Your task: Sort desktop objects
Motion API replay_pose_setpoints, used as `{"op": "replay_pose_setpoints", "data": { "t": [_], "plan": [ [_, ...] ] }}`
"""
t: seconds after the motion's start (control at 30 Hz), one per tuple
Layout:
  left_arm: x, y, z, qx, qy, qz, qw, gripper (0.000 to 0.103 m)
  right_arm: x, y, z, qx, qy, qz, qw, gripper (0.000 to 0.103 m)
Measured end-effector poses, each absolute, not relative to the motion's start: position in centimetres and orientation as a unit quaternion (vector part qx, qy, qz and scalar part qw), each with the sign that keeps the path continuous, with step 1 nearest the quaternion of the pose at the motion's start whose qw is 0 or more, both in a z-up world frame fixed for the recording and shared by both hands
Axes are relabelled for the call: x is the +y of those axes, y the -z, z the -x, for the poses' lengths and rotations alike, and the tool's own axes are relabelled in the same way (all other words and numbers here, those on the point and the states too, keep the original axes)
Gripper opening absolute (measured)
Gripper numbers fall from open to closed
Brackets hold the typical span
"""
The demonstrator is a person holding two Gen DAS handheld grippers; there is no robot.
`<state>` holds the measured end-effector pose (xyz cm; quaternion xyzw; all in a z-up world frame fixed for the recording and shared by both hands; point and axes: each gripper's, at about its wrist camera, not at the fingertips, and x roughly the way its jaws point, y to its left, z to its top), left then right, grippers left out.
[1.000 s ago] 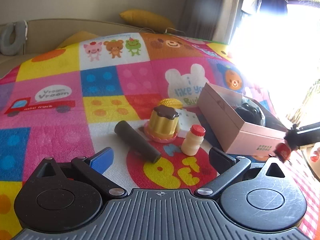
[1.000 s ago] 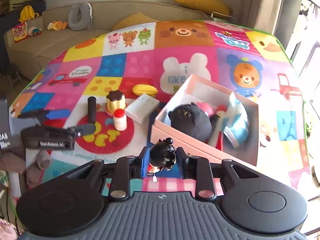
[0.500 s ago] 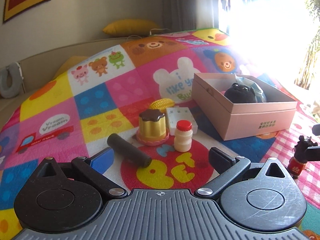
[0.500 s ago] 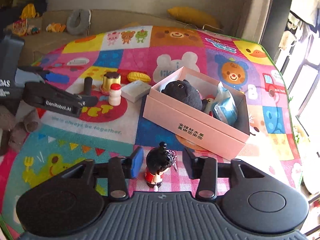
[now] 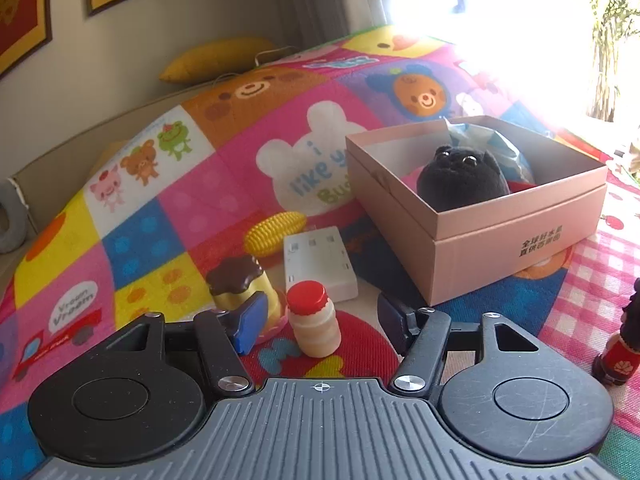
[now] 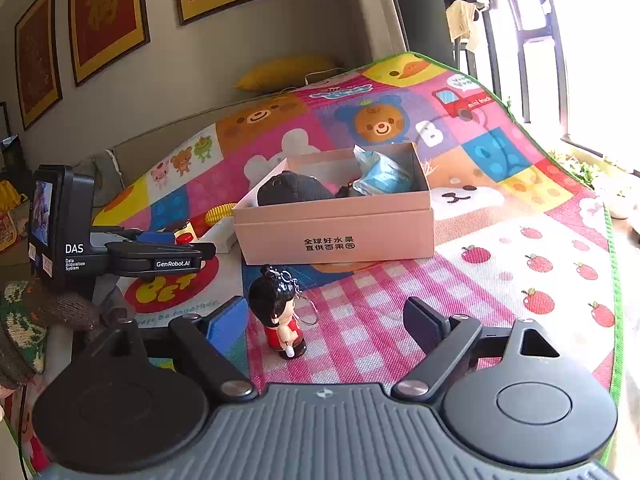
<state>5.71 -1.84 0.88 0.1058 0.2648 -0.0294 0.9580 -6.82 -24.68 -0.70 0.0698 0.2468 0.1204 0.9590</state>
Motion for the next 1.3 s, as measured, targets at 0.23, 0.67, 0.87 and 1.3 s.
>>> {"op": "replay_pose_setpoints", "data": {
  "t": [0.23, 0.67, 0.87, 1.3],
  "plan": [
    [-0.8, -0.7, -6.0, 0.281, 0.034, -0.081, 0.956, 0.029, -25.2, 2.6, 5.9, 0.271, -0.109, -0.104, 0.951, 0.088],
    [-2.4, -1.2, 0.3, 0.298, 0.137, -0.049, 0.943, 0.04, -27.0, -0.3, 3.9, 0.269, -0.098, -0.131, 0.949, 0.09],
    [-1.3, -0.4, 0.8, 0.294, 0.137, -0.03, 0.946, 0.068, -29.2, -1.3, -1.5, 0.282, -0.065, -0.175, 0.941, 0.092],
    [-0.7, -0.6, 1.6, 0.267, 0.158, -0.006, 0.951, 0.094, -27.0, 0.3, -10.0, 0.33, -0.07, -0.209, 0.918, 0.101]
  ]
}}
